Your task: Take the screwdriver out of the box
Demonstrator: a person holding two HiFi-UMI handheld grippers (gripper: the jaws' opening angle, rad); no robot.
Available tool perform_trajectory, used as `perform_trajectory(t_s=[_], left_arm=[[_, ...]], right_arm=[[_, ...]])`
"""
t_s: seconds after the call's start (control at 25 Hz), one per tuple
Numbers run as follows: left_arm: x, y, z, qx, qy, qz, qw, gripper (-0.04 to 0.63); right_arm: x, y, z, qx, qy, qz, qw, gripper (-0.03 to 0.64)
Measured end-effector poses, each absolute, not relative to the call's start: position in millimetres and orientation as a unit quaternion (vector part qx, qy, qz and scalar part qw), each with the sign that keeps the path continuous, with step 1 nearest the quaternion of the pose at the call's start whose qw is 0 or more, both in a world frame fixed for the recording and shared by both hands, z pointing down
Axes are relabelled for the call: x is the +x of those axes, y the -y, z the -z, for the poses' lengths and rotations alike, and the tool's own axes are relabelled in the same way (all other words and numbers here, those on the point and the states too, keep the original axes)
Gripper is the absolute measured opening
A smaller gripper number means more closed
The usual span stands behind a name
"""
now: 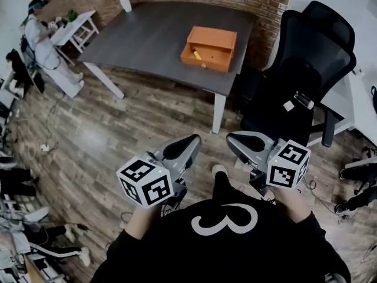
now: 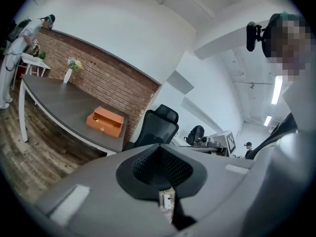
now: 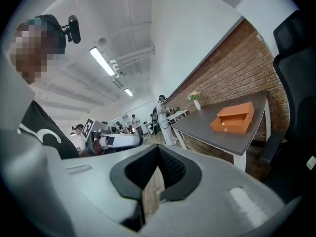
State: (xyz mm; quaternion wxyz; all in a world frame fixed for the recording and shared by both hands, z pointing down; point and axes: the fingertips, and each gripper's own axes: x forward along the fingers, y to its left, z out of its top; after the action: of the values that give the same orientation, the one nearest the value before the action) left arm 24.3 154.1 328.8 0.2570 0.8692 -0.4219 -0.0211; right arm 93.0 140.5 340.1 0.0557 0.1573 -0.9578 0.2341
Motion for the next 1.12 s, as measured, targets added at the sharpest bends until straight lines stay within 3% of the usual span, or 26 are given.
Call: perform_trajectory(t_s=[0.52, 1.12], left_arm=[[30, 28, -337, 0.856, 0.433, 0.010, 0.281, 0.011], [-24, 106, -345, 0.839, 0.457, 0.004, 0.295, 0.011]], right_arm=[[94, 41, -345, 0.141, 0.953, -0.260, 0.060, 0.002], [47, 128, -345, 0.127, 0.955, -0.260, 0.063, 0.002]])
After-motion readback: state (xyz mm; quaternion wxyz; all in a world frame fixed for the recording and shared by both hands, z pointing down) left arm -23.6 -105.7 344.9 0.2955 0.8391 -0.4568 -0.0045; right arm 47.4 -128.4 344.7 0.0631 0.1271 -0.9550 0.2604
